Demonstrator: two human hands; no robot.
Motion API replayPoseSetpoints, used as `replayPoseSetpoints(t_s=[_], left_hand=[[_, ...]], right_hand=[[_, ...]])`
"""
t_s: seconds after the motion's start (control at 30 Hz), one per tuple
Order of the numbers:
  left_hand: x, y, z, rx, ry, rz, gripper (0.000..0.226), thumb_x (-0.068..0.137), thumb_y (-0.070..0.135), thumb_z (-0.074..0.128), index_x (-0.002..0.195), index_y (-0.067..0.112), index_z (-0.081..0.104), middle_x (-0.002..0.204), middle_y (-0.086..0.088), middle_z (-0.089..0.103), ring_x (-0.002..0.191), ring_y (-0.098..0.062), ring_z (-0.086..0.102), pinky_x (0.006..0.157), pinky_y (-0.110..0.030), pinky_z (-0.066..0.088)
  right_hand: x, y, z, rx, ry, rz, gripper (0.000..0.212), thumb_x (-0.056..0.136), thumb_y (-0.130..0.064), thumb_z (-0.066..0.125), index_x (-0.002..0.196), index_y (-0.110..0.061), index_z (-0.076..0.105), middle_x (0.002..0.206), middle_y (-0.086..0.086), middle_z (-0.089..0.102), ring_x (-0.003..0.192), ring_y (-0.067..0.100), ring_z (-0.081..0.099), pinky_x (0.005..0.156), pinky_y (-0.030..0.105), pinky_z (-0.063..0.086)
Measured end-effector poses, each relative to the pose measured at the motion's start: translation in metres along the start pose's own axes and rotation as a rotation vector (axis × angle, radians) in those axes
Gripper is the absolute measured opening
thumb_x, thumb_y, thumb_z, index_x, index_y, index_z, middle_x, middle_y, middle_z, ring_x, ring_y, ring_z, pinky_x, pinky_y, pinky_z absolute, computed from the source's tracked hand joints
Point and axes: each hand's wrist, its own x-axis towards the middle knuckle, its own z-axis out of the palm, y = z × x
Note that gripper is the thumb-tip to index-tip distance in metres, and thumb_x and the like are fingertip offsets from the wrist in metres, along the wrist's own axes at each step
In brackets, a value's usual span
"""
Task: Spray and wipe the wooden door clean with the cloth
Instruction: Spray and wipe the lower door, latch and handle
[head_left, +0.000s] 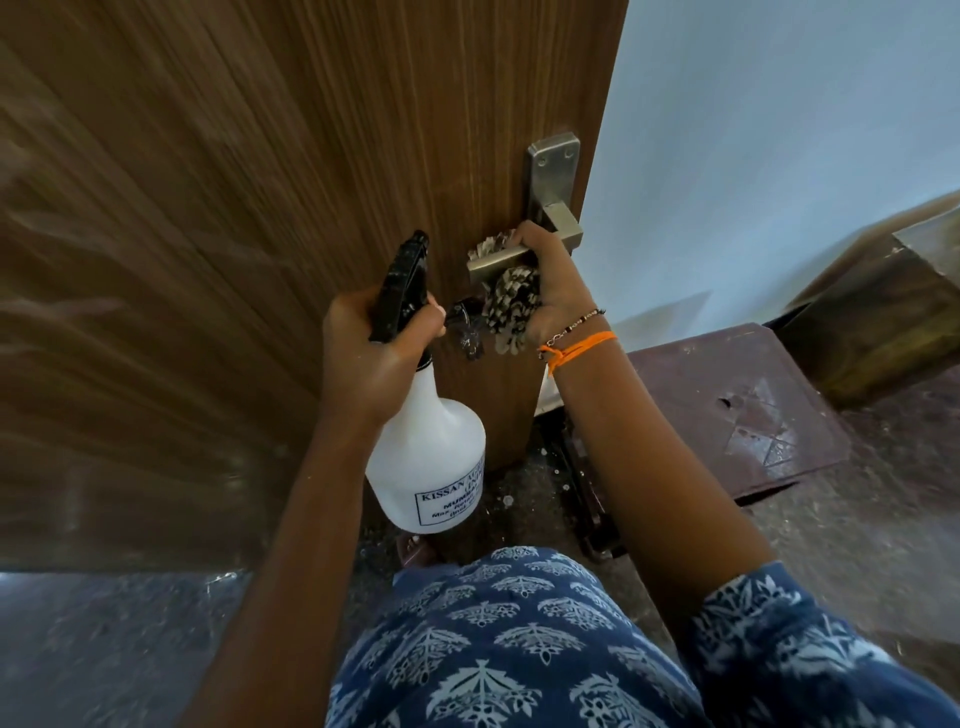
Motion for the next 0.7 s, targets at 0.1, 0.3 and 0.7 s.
replayPoseSetpoints(t_s=[0.1, 0.3, 0.7], left_hand=[[-0.006, 0.000, 0.007, 0.024, 0.027, 0.030, 0.040, 0.072, 0.036, 0.060, 0.073, -0.004, 0.065, 0.071, -0.027, 0.062, 0.075, -0.035, 0.062, 0.069, -0.041, 0.049], [-0.016, 0.007, 0.015, 0.034, 0.075, 0.035, 0.043, 0.075, 0.029, 0.061, 0.074, -0.014, 0.059, 0.069, -0.033, 0.058, 0.075, -0.043, 0.058, 0.070, -0.048, 0.048], [-0.011, 0.002, 0.023, 0.109, 0.069, -0.001, 0.052, 0.068, 0.044, 0.057, 0.073, -0.007, 0.064, 0.069, -0.026, 0.064, 0.074, -0.037, 0.063, 0.072, -0.052, 0.051]], right_hand=[[-0.001, 0.004, 0.007, -0.033, 0.035, -0.019, 0.083, 0.050, -0.039, 0.075, 0.125, -0.012, 0.051, 0.122, 0.014, 0.061, 0.109, 0.030, 0.060, 0.094, 0.044, 0.048], [-0.006, 0.006, 0.012, -0.118, 0.107, -0.056, 0.059, 0.078, -0.033, 0.066, 0.130, -0.011, 0.048, 0.121, 0.015, 0.059, 0.111, 0.031, 0.057, 0.101, 0.049, 0.044], [0.000, 0.004, 0.020, -0.091, 0.171, -0.099, 0.062, 0.062, -0.029, 0.062, 0.119, -0.006, 0.055, 0.113, 0.014, 0.062, 0.107, 0.031, 0.060, 0.096, 0.047, 0.048]])
